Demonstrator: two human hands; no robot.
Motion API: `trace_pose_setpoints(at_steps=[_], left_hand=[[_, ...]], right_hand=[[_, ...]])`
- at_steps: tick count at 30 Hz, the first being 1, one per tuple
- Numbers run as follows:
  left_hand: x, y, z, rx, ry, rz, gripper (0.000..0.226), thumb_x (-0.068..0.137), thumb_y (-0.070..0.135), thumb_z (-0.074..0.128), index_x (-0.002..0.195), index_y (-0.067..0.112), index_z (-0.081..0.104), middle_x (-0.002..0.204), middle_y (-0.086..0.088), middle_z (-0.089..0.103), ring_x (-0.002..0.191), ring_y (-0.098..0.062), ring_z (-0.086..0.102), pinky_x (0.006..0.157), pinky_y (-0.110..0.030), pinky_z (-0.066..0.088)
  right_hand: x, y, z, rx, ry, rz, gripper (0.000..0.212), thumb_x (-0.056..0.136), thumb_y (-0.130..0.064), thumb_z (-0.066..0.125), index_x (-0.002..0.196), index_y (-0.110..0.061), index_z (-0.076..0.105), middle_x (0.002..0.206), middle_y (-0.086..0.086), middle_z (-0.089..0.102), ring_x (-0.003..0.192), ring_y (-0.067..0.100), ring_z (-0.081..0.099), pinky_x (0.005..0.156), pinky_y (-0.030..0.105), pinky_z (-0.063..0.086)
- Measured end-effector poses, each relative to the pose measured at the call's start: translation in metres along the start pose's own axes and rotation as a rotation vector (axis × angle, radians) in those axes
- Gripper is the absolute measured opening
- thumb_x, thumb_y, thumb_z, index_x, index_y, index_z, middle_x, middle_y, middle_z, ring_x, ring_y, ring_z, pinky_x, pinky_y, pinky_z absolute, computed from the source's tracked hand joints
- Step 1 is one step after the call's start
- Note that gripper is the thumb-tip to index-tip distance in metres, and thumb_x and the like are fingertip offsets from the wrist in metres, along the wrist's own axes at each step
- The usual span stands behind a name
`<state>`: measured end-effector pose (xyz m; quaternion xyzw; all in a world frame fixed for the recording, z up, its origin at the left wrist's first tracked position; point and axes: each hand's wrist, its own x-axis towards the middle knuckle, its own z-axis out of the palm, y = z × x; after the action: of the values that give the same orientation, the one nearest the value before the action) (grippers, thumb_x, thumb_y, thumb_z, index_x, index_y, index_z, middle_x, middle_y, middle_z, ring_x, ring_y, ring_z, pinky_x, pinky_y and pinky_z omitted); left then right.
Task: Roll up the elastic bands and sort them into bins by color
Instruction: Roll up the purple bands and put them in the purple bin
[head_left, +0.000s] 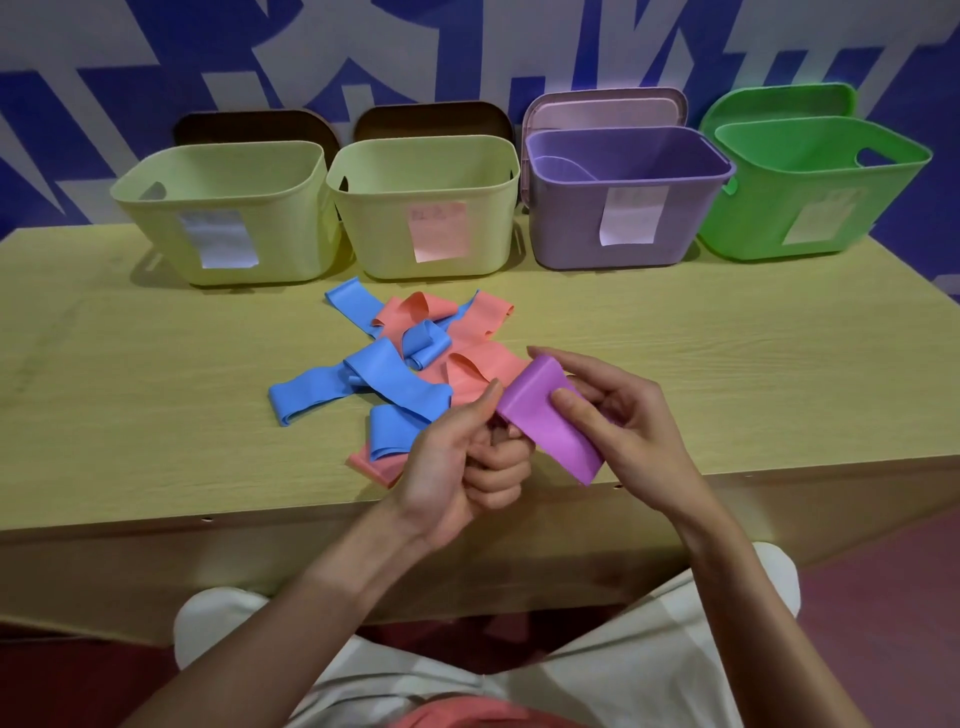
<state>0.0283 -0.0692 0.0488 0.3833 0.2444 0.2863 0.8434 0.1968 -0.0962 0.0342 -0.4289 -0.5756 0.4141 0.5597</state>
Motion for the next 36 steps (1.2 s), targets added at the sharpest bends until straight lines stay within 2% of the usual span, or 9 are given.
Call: trace_pose_setpoints(at_steps=[3,6,13,17,21,25,28,31,36], left_hand=[[-0.001,0.001,0.000,-0.125,-0.008,-0.099,0.042,0.088,0.043,0.037,0.054,0.020,0.049,0.054,0.008,0.009,0.044,-0.008,0.004,0.041,-0.019,0.006],[0.001,0.000,-0.002,-0.036,0.021,-0.068,0.044,0.089,0.045,0.036,0.055,0.019,0.050,0.050,0.008,0.011,0.043,-0.008,0.005,0.041,-0.020,0.007],[0.003,-0.010,-0.012,0.662,0.265,0.283,0.037,0.093,0.048,0.043,0.068,0.021,0.037,0.055,0.012,0.029,0.045,-0.005,0.029,0.044,-0.018,0.026],[0.005,-0.019,-0.018,1.050,0.302,0.416,0.036,0.093,0.053,0.038,0.074,0.023,0.041,0.062,0.009,0.042,0.059,-0.014,0.044,0.060,-0.041,0.044],[0.005,-0.016,-0.013,0.639,0.237,0.273,0.042,0.096,0.049,0.039,0.072,0.014,0.037,0.050,0.012,0.030,0.042,-0.006,0.027,0.042,-0.018,0.025],[0.001,-0.004,-0.008,0.170,0.031,0.057,0.040,0.090,0.047,0.040,0.064,0.016,0.043,0.049,0.009,0.019,0.039,-0.004,0.011,0.039,-0.015,0.013],[0.000,0.001,-0.005,-0.023,-0.068,-0.085,0.041,0.087,0.050,0.043,0.059,0.021,0.046,0.050,0.011,0.015,0.041,-0.006,0.008,0.037,-0.016,0.013],[0.001,0.005,-0.005,-0.009,-0.038,-0.149,0.045,0.089,0.050,0.040,0.056,0.020,0.044,0.049,0.009,0.013,0.042,-0.008,0.006,0.038,-0.018,0.011],[0.002,0.004,-0.002,0.415,0.139,0.068,0.045,0.093,0.052,0.041,0.061,0.021,0.041,0.050,0.007,0.025,0.040,-0.006,0.018,0.041,-0.018,0.014]], right_hand=[[0.003,-0.001,0.004,-0.001,0.027,-0.008,0.028,0.089,-0.010,0.058,0.117,-0.009,0.064,0.103,0.000,0.073,0.091,0.005,0.063,0.076,0.016,0.047],[0.003,0.000,0.006,-0.044,0.058,-0.022,0.023,0.088,-0.011,0.061,0.109,-0.018,0.065,0.097,-0.013,0.073,0.089,0.000,0.063,0.075,0.014,0.047],[0.001,0.007,0.005,-0.079,0.139,0.034,0.026,0.082,-0.022,0.066,0.103,-0.008,0.070,0.096,-0.002,0.075,0.086,0.007,0.066,0.074,0.021,0.051],[0.003,0.008,0.008,-0.092,0.154,0.048,0.027,0.080,-0.023,0.067,0.101,-0.005,0.070,0.093,0.001,0.074,0.083,0.007,0.066,0.072,0.022,0.052],[0.002,0.005,0.005,-0.037,0.117,0.074,0.028,0.080,-0.021,0.067,0.104,-0.007,0.070,0.093,0.005,0.074,0.082,0.009,0.065,0.070,0.021,0.050],[0.000,-0.001,0.002,0.032,0.052,0.075,0.033,0.081,-0.017,0.067,0.114,-0.012,0.067,0.098,0.016,0.072,0.086,0.014,0.061,0.073,0.024,0.050],[0.002,-0.005,0.005,0.045,0.031,0.063,0.031,0.084,-0.013,0.064,0.113,-0.006,0.066,0.103,0.006,0.073,0.090,0.010,0.064,0.077,0.021,0.051],[0.002,-0.007,0.006,0.047,0.052,0.065,0.021,0.082,-0.014,0.065,0.103,-0.011,0.067,0.085,-0.003,0.072,0.077,0.005,0.061,0.068,0.017,0.048],[-0.003,-0.009,0.006,0.052,0.082,0.044,0.016,0.082,-0.015,0.069,0.098,-0.016,0.068,0.081,-0.004,0.073,0.075,0.004,0.063,0.067,0.016,0.049]])
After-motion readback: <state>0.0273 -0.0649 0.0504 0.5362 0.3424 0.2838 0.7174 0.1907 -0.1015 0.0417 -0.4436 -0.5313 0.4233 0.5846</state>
